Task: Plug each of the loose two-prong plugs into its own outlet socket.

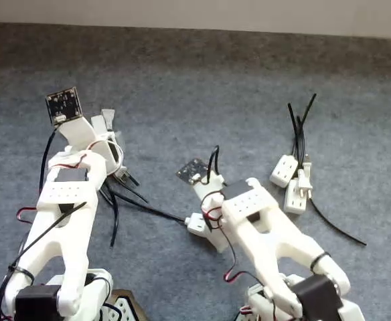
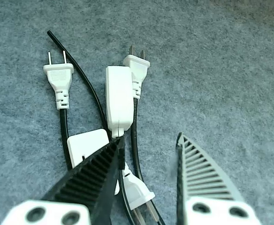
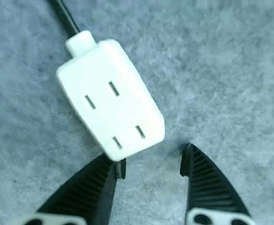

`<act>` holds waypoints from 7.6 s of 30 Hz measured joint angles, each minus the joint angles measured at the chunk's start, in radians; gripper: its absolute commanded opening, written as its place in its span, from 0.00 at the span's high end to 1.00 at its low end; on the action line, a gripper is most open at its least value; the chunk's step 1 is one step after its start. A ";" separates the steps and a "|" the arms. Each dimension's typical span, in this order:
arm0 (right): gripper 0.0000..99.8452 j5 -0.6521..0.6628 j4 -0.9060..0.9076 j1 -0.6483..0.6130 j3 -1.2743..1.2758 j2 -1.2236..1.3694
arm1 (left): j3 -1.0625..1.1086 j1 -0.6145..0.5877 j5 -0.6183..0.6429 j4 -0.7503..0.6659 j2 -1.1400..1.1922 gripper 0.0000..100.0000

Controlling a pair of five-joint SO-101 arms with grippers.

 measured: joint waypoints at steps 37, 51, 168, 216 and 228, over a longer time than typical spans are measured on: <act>0.81 0.195 0.428 0.121 -0.457 0.155 | 0.000 -0.029 0.034 -0.021 0.000 0.81; 0.81 0.121 0.005 0.069 -0.229 0.155 | 0.000 -0.029 0.034 -0.021 0.000 0.81; 0.79 0.410 0.276 0.738 -0.927 0.566 | 0.066 -0.002 0.032 -0.160 0.000 0.81; 0.94 0.164 0.514 0.548 -1.255 0.559 | 0.066 -0.002 0.032 -0.160 0.000 0.81; 0.94 0.164 0.546 0.216 -1.300 0.559 | 0.066 -0.002 0.032 -0.160 0.000 0.81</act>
